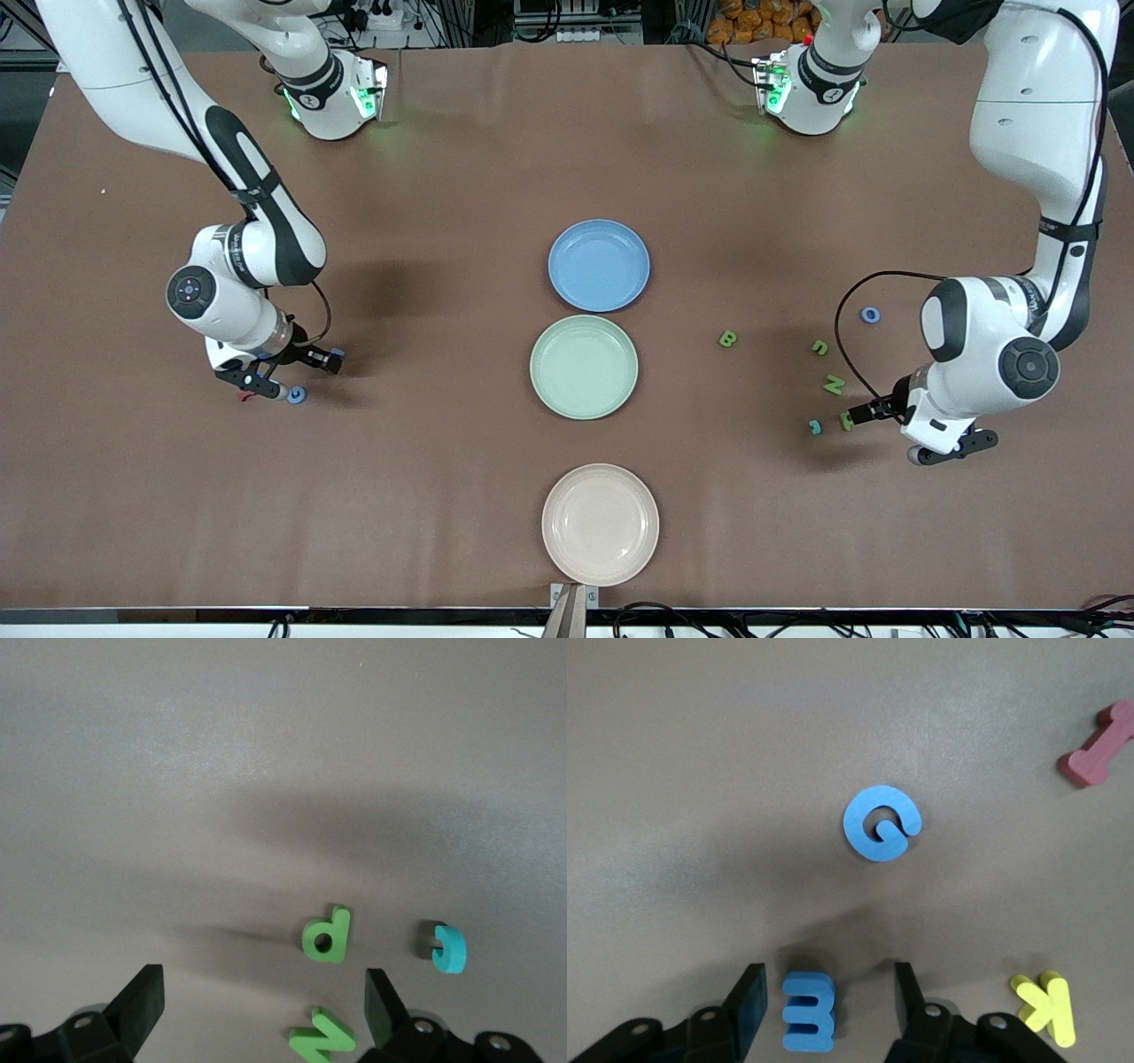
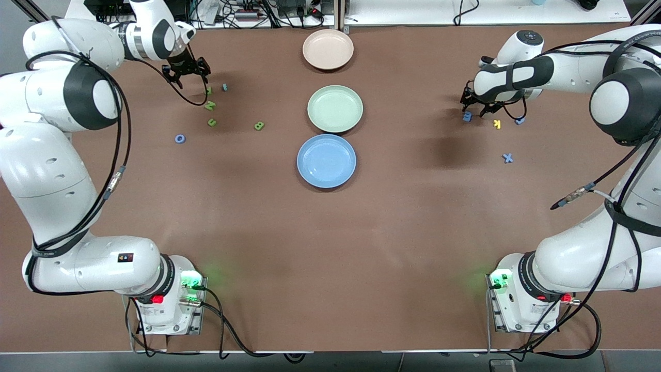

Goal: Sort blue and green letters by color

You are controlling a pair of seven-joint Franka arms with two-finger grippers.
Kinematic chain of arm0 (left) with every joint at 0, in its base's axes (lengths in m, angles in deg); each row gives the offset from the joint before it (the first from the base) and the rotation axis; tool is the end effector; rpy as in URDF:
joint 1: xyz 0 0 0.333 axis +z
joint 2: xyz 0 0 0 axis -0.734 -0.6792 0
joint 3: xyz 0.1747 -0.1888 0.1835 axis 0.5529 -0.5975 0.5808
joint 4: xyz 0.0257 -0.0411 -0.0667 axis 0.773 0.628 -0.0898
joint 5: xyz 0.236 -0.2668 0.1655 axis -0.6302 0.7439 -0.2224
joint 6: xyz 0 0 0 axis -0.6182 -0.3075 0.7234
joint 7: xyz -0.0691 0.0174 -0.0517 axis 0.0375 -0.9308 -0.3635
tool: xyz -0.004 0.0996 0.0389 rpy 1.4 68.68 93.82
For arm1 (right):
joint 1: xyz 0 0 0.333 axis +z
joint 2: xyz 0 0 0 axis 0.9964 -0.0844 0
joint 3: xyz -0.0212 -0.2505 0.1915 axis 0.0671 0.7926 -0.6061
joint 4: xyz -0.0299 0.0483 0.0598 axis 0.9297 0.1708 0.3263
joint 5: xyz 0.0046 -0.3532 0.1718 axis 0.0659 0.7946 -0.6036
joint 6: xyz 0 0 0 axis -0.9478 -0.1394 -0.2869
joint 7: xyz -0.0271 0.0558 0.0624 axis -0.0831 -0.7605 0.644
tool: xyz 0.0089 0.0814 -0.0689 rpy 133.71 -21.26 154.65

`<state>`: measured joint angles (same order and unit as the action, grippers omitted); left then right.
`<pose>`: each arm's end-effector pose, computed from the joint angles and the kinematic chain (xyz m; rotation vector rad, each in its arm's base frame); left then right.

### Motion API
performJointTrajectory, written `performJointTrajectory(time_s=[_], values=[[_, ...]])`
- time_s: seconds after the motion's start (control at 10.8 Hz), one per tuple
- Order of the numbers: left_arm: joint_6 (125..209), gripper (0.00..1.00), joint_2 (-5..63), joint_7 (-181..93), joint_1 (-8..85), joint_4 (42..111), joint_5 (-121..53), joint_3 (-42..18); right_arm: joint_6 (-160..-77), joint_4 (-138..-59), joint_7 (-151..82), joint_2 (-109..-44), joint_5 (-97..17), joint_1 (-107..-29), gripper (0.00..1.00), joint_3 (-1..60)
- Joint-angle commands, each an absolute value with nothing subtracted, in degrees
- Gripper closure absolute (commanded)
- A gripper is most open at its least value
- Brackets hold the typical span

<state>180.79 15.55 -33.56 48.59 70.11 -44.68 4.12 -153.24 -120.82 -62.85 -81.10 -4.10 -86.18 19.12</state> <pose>0.6890 -0.0059 0.2232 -3.1072 -0.4121 0.0413 0.5799 0.0412 0.1805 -3.0373 0.5523 -0.0106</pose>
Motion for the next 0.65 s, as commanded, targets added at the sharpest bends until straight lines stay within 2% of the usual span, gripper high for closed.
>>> performJointTrajectory(time_s=[0.0,0.18,0.37,0.55], values=[[182.13,0.0,13.45,-30.62,47.92,68.63,-48.24,4.05,-152.59,-119.81,-66.93,-81.87,-3.68,-85.07,0.39,19.12],[182.66,0.0,12.31,-29.13,47.49,68.46,-48.24,4.13,-152.68,-119.81,-66.93,-82.22,-3.6,-84.9,0.51,19.12],[183.19,0.0,11.51,-28.95,47.48,68.37,-48.15,4.05,-152.6,-119.81,-66.93,-82.14,-1.85,-84.63,0.98,19.12],[183.98,0.0,10.99,-28.78,47.31,68.46,-48.15,4.05,-151.46,-119.73,-66.93,-81.44,-2.01,-84.72,1.0,18.86]])
